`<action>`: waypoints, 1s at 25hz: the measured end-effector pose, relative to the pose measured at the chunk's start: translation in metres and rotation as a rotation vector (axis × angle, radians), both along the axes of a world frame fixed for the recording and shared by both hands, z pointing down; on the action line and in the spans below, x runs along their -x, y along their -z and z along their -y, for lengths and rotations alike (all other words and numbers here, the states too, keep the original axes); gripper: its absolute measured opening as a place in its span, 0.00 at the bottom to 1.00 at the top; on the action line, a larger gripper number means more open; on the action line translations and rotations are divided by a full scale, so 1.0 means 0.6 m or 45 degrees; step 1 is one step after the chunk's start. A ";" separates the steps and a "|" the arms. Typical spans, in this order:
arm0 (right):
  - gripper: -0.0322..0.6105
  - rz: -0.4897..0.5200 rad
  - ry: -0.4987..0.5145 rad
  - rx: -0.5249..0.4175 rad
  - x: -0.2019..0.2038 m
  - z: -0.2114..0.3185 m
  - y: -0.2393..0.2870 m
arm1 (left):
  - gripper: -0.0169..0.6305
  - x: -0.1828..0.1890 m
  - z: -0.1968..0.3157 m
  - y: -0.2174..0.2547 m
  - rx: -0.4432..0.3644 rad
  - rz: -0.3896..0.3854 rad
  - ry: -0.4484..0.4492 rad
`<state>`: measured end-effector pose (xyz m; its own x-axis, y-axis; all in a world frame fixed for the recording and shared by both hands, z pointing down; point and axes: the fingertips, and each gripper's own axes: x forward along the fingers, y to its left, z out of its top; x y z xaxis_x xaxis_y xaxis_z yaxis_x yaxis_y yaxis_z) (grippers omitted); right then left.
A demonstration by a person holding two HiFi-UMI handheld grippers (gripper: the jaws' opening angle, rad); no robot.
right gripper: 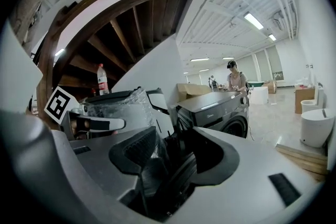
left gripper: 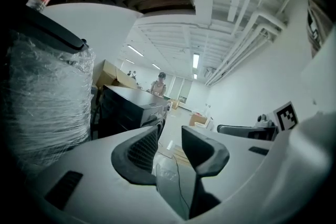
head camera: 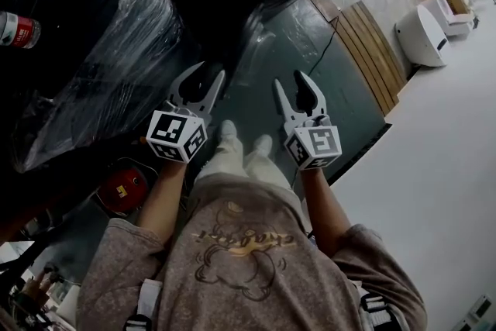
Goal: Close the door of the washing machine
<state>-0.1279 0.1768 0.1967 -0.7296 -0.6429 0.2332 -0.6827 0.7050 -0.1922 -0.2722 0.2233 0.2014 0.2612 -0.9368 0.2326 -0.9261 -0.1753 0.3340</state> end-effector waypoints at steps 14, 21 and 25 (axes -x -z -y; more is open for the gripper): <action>0.35 -0.089 0.032 0.102 -0.021 0.038 -0.138 | 0.23 0.010 0.039 -0.154 0.144 0.011 -0.007; 0.34 -0.109 0.072 0.138 -0.015 0.051 -0.218 | 0.23 0.005 0.057 -0.268 0.226 0.025 -0.024; 0.34 -0.100 0.070 0.137 -0.012 0.055 -0.253 | 0.23 0.002 0.064 -0.310 0.244 0.021 -0.031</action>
